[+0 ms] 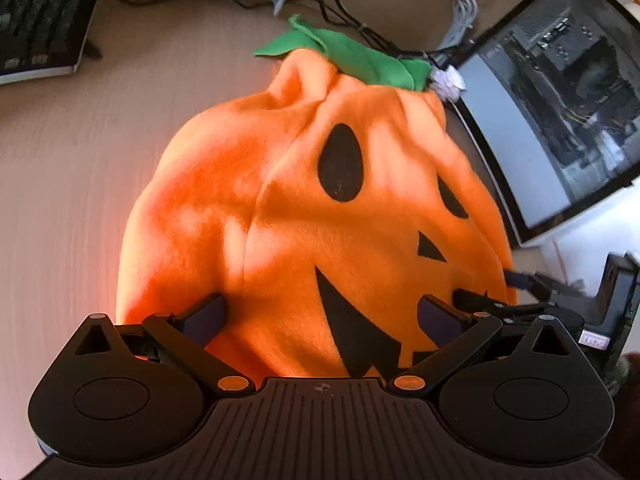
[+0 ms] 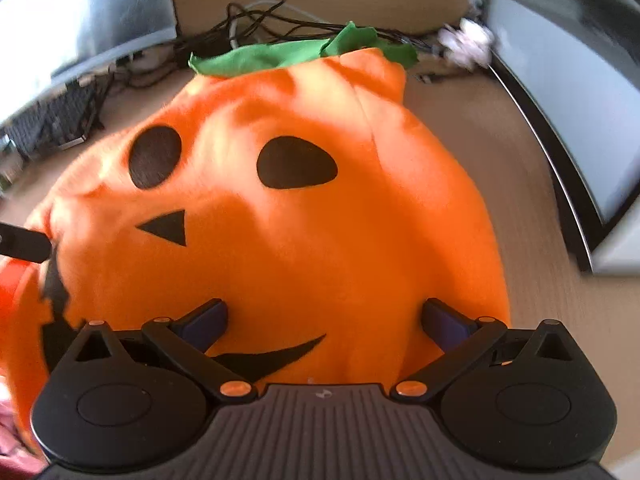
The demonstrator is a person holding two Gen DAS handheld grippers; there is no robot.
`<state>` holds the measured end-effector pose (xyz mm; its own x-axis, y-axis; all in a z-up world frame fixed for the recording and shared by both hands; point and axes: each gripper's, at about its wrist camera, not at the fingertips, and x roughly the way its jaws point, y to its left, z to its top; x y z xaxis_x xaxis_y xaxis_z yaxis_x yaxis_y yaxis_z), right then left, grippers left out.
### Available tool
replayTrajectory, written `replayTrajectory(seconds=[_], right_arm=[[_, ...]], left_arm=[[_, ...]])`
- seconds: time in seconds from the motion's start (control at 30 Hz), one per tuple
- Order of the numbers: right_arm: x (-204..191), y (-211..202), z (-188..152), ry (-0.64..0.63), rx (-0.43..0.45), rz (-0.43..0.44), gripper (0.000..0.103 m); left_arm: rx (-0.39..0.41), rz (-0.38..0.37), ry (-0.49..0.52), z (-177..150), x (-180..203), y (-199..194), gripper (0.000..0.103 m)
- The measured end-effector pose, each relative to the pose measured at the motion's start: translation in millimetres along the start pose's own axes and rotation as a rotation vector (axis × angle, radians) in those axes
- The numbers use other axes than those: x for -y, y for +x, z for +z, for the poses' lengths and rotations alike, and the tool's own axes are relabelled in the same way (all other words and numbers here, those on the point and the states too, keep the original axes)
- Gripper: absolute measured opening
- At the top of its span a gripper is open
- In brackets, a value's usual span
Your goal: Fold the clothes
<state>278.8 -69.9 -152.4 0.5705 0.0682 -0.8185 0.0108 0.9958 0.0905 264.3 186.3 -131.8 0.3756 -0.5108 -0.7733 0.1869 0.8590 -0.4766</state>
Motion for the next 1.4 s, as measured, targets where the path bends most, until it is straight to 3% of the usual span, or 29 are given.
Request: replayTrajectory(seconds=[0.1,0.23,0.37,0.47,0.63,0.77,0.9,0.97,1.13,1.2,1.27,1.33,1.4], right_arm=[[0.1,19.1,23.1,-0.024,-0.005,-0.013,0.103],[5.0,36.1,45.3,-0.014,-0.024,-0.021,0.103],[0.1,30.0,35.2,-0.02,-0.039,-0.036,0.103],[-1.9,24.3,30.6,-0.051,-0.111,-0.034,0.103],[2.9,22.0,36.3,-0.062,-0.22,-0.048,0.103],[4.8,23.1,39.8,-0.069,-0.248,-0.036,0.103],[9.2,4.2,56.3,-0.07,-0.129,0.001,0.103],[11.5,-6.4,65.5,-0.071,-0.061,0.021,0.103],[17.4,-33.1,88.3,-0.073,0.11,0.07,0.103],[22.0,-42.0,114.2,-0.058,0.234,0.104,0.103],[28.2,-30.9,142.5,-0.019,0.295,0.162,0.103],[27.4,-4.2,164.8,-0.013,0.31,0.211,0.096],[21.8,30.4,183.5,-0.041,0.298,0.235,0.067]], left_arm=[[0.027,0.063,0.029,14.1,3.2,7.7,0.103],[0.023,0.071,0.066,17.9,1.8,9.2,0.103],[0.021,0.064,0.153,-4.9,13.2,5.4,0.103],[0.019,0.066,0.258,-24.3,24.0,3.3,0.103],[-0.086,-0.045,0.371,-22.8,34.5,0.0,0.103],[-0.078,-0.128,0.3,9.3,30.4,-11.3,0.103],[0.076,-0.155,0.193,35.5,34.2,-17.1,0.103],[0.104,-0.128,0.1,49.5,31.9,-6.2,0.103],[0.013,-0.067,0.008,49.8,23.8,31.6,0.103],[0.024,-0.074,0.011,43.6,24.3,34.5,0.103],[0.027,-0.059,0.04,41.2,29.3,36.7,0.103],[0.027,-0.054,0.049,40.9,31.5,39.8,0.103],[0.027,-0.054,0.047,41.3,32.3,42.9,0.103]])
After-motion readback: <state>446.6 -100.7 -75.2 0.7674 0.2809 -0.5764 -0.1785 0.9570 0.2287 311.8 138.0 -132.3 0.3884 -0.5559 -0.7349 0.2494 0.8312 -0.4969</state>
